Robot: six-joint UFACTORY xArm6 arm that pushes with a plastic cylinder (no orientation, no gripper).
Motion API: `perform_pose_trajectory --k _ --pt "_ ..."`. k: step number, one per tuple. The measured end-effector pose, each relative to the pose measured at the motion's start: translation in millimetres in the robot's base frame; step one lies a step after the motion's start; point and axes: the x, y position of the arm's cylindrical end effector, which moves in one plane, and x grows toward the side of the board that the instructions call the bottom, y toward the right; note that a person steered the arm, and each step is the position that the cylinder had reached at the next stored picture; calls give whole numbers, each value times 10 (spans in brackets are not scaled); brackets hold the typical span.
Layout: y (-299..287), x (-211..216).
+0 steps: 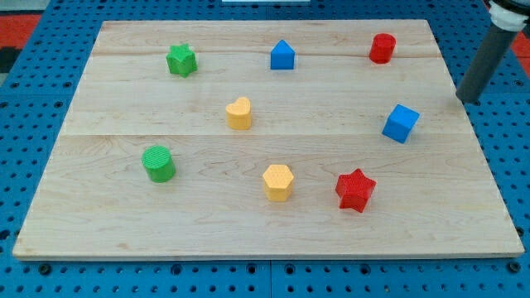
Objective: Move the blue cube to the center of the board
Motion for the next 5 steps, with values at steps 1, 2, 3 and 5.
perform_pose_trajectory --k 1,2,3,5 --pt "-166 290" --pt "-578 352" --pt "-994 352" --pt "-1972 351"
